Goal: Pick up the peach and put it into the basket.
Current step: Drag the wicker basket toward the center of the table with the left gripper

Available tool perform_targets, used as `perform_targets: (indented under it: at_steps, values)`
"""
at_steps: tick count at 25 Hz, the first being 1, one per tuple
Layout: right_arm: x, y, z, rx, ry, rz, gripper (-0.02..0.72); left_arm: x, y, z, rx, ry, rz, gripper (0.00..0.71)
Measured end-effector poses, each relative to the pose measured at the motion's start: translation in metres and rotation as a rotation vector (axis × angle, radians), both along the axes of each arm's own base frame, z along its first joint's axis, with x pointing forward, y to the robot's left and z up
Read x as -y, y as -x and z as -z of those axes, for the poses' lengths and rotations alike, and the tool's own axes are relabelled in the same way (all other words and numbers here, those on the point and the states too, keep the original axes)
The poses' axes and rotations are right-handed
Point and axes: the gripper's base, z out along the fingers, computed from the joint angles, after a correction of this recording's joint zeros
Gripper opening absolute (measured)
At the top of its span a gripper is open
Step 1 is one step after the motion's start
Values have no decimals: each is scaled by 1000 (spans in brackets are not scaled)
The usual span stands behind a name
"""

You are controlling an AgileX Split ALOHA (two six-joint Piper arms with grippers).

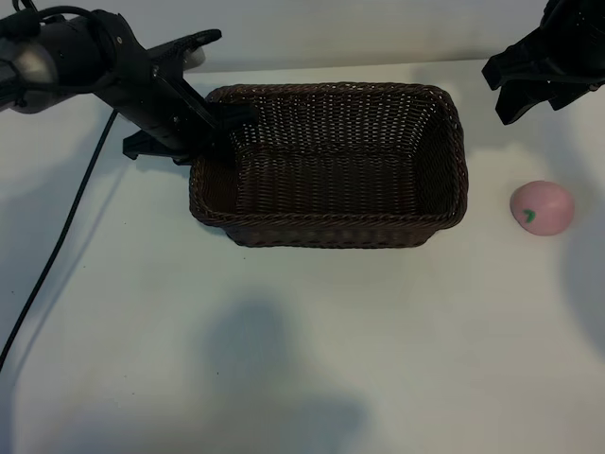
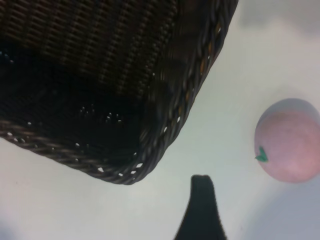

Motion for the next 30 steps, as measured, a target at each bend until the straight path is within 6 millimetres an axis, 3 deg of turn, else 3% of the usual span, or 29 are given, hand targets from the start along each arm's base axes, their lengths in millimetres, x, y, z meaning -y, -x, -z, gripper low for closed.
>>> perform_targets:
  at_steps: [9, 12, 14, 18, 21, 24, 30]
  values:
    - [0, 0, 0, 0, 0, 0, 550, 0, 0, 1, -3, 2, -1, 159]
    - [0, 0, 0, 0, 0, 0, 550, 1, 0, 1, -9, 7, -2, 196]
    - [0, 0, 0, 0, 0, 0, 550, 1, 1, 0, -15, 12, -3, 257]
    - [0, 0, 0, 0, 0, 0, 550, 1, 2, 0, -26, 15, 0, 466]
    - [0, 0, 0, 0, 0, 0, 550, 1, 4, -1, -45, 13, 7, 584]
    - [0, 0, 0, 0, 0, 0, 550, -2, 6, -9, -38, -15, 8, 625]
    - [-1, 0, 0, -2, -9, 1, 550, -10, 12, -39, 9, -86, 11, 631]
